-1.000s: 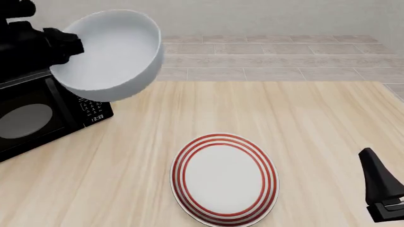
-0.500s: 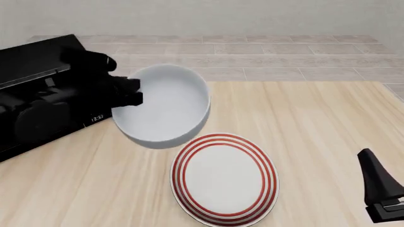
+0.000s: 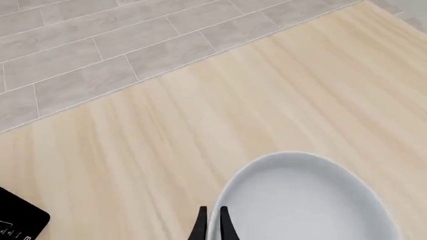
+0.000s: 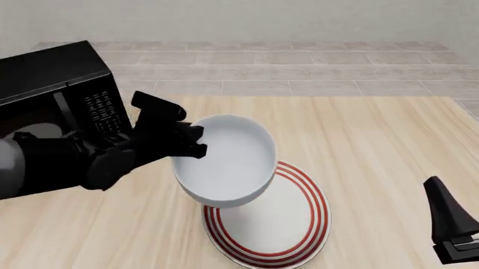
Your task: Pick up the white bowl and put it on the plate.
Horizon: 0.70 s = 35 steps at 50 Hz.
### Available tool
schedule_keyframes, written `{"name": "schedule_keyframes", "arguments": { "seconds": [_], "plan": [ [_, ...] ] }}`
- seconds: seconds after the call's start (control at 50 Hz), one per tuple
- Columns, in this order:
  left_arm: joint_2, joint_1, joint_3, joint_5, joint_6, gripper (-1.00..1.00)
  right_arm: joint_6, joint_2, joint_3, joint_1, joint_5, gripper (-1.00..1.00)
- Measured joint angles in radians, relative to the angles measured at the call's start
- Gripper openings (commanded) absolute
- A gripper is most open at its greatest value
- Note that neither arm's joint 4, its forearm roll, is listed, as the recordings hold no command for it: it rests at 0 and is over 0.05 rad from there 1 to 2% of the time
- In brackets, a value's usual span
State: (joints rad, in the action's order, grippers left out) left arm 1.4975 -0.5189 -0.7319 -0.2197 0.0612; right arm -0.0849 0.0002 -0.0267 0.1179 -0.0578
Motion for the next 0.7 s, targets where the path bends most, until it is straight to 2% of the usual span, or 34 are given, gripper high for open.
{"name": "schedule_keyframes", "arguments": {
  "seconds": [0.7],
  "plan": [
    [0.206, -0.114, -0.064, -0.084, 0.049, -1.00, 0.007, 0.000, 0.021, 0.000, -0.009, 1.00]
  ]
}}
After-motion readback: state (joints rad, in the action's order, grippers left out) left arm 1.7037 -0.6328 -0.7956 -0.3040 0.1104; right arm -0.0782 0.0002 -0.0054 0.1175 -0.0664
